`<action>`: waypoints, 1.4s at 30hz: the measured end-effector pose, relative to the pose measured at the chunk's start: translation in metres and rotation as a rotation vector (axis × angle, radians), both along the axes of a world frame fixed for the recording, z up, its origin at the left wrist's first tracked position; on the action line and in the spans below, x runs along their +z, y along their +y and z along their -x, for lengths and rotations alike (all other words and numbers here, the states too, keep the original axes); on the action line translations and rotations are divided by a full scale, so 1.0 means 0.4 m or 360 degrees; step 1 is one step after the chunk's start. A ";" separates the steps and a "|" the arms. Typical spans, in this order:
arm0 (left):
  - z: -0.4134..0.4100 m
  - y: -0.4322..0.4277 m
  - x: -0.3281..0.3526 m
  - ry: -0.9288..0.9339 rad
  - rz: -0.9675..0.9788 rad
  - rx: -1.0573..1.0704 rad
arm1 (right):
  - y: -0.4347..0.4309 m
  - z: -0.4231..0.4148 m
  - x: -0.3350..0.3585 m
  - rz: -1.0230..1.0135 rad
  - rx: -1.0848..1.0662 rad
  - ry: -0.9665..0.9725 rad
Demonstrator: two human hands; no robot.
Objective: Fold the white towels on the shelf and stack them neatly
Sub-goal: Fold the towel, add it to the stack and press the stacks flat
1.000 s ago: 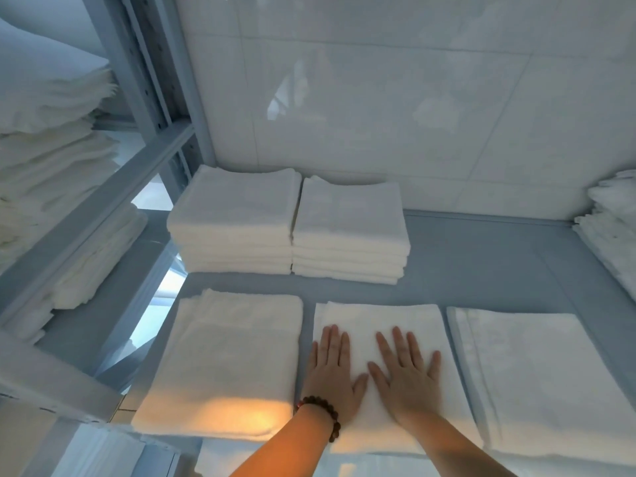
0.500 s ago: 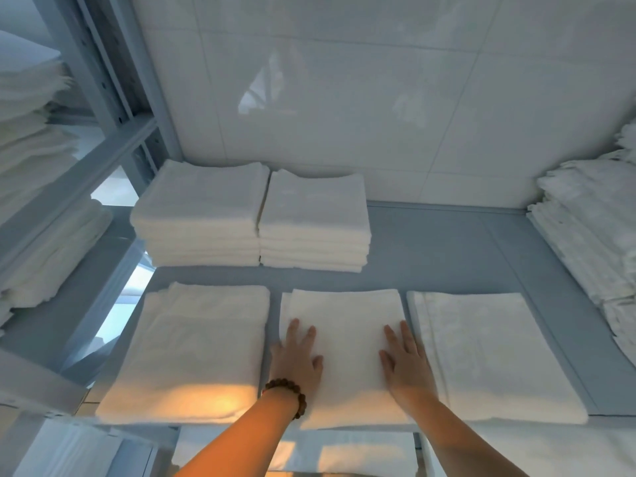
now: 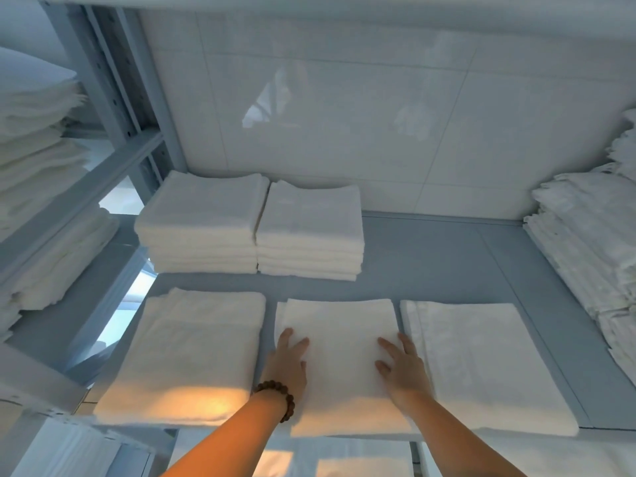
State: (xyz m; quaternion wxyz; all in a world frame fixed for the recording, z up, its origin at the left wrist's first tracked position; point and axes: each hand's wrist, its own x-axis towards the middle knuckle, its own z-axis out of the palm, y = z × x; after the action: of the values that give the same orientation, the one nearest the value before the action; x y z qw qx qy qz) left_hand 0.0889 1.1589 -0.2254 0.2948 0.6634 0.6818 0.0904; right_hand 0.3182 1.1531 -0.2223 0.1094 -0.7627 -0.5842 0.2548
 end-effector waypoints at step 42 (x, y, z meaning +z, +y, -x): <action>0.185 0.586 0.399 0.0493 -0.1169 0.0047 | 0.613 0.185 0.373 -0.1306 0.0085 -0.0245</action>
State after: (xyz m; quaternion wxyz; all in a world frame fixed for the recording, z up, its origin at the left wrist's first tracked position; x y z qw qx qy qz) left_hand 0.0151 1.3933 -0.0659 -0.0698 0.7205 0.6500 0.2314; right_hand 0.2444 1.3981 -0.0732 0.3535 -0.6574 -0.6632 -0.0542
